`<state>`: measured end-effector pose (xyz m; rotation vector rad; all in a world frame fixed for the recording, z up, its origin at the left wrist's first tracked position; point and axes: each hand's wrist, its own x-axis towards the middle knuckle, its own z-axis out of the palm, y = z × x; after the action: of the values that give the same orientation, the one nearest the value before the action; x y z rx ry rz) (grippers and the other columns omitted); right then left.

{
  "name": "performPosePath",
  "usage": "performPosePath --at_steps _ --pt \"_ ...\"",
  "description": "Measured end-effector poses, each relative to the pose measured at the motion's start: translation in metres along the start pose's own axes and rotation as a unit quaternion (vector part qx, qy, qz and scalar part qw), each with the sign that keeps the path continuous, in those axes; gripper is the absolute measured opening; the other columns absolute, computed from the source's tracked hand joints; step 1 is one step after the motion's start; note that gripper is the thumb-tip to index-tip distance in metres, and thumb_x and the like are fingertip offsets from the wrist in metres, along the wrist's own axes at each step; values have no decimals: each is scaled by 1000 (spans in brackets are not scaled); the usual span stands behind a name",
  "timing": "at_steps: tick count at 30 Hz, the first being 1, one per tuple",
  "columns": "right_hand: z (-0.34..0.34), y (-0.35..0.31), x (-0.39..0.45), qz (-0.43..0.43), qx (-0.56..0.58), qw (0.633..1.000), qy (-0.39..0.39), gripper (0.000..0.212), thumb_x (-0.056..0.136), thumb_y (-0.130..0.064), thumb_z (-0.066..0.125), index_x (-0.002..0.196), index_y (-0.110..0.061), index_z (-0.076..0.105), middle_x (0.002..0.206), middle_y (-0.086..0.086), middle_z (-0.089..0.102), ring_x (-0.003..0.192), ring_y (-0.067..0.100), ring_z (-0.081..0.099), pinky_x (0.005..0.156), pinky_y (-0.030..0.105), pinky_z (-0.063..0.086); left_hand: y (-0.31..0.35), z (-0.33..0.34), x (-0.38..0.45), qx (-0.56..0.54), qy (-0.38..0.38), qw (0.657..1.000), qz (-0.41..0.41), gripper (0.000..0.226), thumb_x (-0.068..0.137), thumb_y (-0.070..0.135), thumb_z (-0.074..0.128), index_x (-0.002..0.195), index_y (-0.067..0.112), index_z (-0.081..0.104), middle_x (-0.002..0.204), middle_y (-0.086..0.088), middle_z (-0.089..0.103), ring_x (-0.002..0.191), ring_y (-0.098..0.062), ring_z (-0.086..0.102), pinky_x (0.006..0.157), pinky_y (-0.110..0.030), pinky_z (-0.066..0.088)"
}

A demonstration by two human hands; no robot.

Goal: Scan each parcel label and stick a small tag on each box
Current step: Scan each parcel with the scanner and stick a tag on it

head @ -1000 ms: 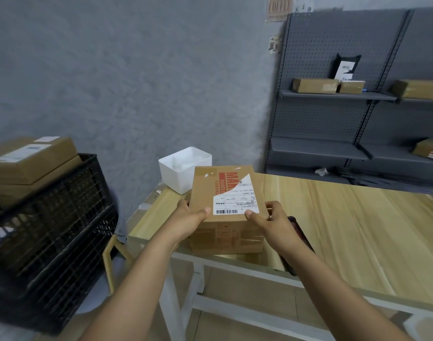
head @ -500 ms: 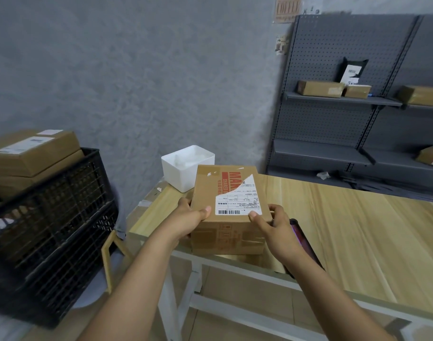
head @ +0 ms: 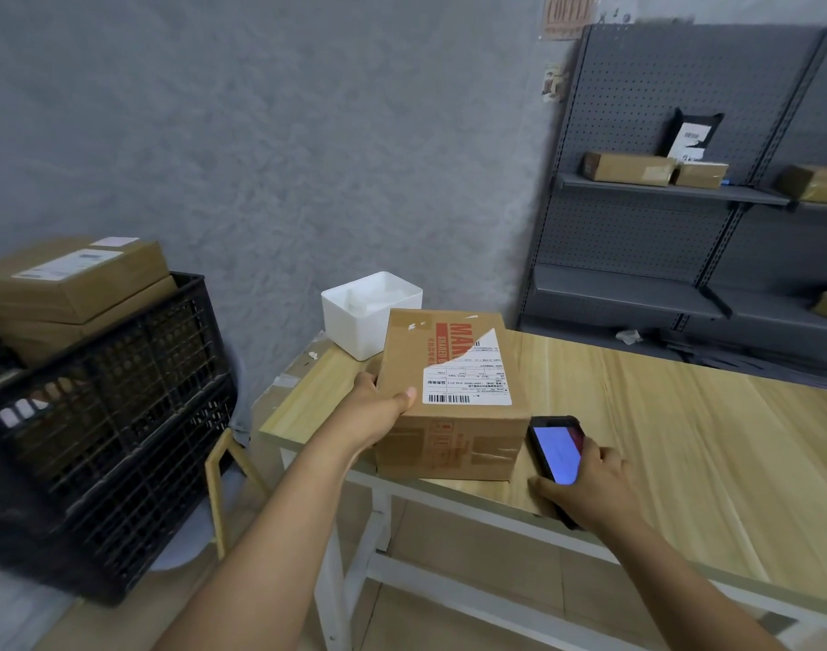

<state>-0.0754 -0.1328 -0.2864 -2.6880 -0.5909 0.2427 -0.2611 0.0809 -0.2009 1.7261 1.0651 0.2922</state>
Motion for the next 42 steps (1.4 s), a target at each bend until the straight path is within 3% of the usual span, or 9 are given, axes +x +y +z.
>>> performPosePath --at_steps 5,10,13,16,21,24,26,30,42 --pt "3 -7 7 31 -30 999 30 92 70 -63 67 135 -9 34 129 12 43 120 29 39 97 36 38 0 0 -2 2 -1 1000 -1 58 89 47 58 137 24 33 115 7 57 104 -19 58 89 -38 48" --pt "-11 -1 9 41 -58 997 17 80 76 -62 61 131 -8 40 122 8 42 100 27 46 77 32 40 0 1 -2 -12 -3 1000 1 58 89 46 59 137 23 33 115 7 57 105 -19 58 91 -38 49" --pt "-34 2 11 47 50 998 16 70 77 -56 65 121 -5 46 116 9 41 77 21 51 58 31 42 0 2 -2 -15 -1 1000 -1 59 90 47 58 138 24 32 120 6 57 108 -20 57 94 -40 47" --pt "-56 -6 12 36 180 983 8 56 76 -52 69 103 -5 54 109 17 52 76 28 60 64 42 54 0 2 -2 -9 0 1000 2 61 90 47 57 139 24 31 129 4 55 112 -22 55 97 -44 46" --pt "-90 -46 -9 -58 280 958 27 41 77 -49 70 93 -14 55 84 13 63 63 22 59 48 28 44 -2 1 0 -9 -7 1000 9 61 91 47 57 140 23 30 132 3 54 113 -22 54 98 -44 46" --pt "-113 -70 -25 -113 254 960 -2 34 77 -51 68 90 -22 58 74 2 63 57 14 58 48 23 42 -2 1 2 -8 -10 1000 19 61 91 47 56 140 22 30 133 2 54 109 -20 54 92 -39 46" --pt "-126 -82 -35 -143 206 967 -35 33 74 -53 69 94 -32 55 82 -5 63 66 10 61 54 24 45 -2 2 3 -18 -13 999 23 61 91 45 57 139 21 30 133 2 54 108 -20 54 90 -37 46" --pt "-140 -95 -51 -181 80 979 -56 65 67 -57 73 123 -33 51 96 -9 58 79 4 56 60 21 42 -2 3 4 -28 -14 999 27 60 91 44 57 139 20 30 133 1 52 101 -19 51 79 -34 44" --pt "-143 -81 -81 -160 -24 981 -105 63 57 -63 70 112 -43 46 97 -8 47 81 10 54 60 26 41 -8 6 10 -48 -7 998 48 60 91 41 58 140 21 31 133 1 54 112 -22 54 92 -38 46"
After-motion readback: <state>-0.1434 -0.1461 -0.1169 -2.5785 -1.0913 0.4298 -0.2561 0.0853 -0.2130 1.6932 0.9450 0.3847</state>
